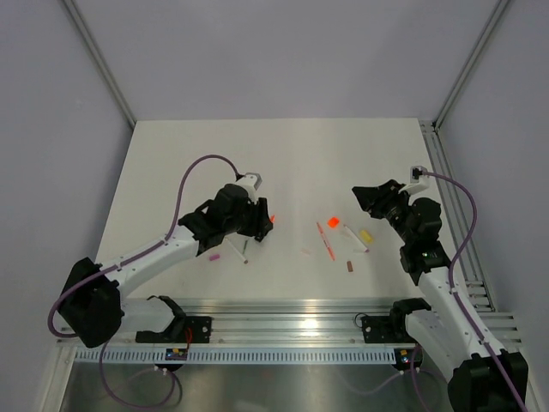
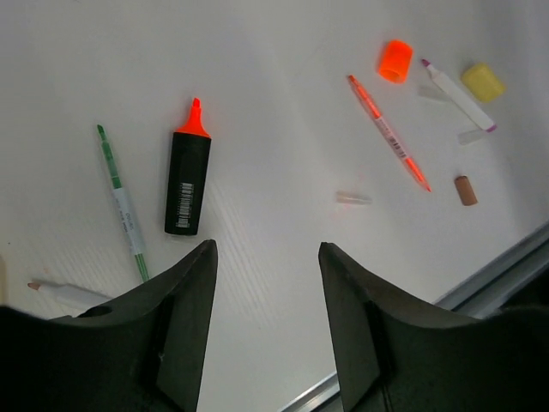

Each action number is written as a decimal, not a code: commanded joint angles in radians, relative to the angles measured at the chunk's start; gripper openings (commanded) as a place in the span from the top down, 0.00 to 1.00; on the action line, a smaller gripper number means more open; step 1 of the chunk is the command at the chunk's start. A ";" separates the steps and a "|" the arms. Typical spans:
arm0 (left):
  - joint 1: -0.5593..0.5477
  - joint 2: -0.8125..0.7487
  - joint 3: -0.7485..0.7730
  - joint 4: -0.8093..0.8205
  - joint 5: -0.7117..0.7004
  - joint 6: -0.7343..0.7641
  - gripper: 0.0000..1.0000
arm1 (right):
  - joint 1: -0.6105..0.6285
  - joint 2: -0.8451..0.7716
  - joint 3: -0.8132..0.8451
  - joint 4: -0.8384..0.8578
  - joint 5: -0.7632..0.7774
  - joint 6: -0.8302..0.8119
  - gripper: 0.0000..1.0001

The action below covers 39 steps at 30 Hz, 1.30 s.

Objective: Insert the pens into the pen caps
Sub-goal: Pick up the pen from the center of the board.

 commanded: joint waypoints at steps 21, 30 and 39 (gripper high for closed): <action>-0.037 0.294 0.027 0.198 -0.149 0.229 0.46 | 0.007 0.025 0.011 0.040 -0.028 0.004 0.60; -0.037 0.351 0.033 0.206 -0.178 0.240 0.45 | 0.008 0.028 0.011 0.054 -0.048 0.010 0.60; -0.037 0.397 0.046 0.202 -0.186 0.252 0.45 | 0.010 0.031 0.011 0.059 -0.065 0.012 0.60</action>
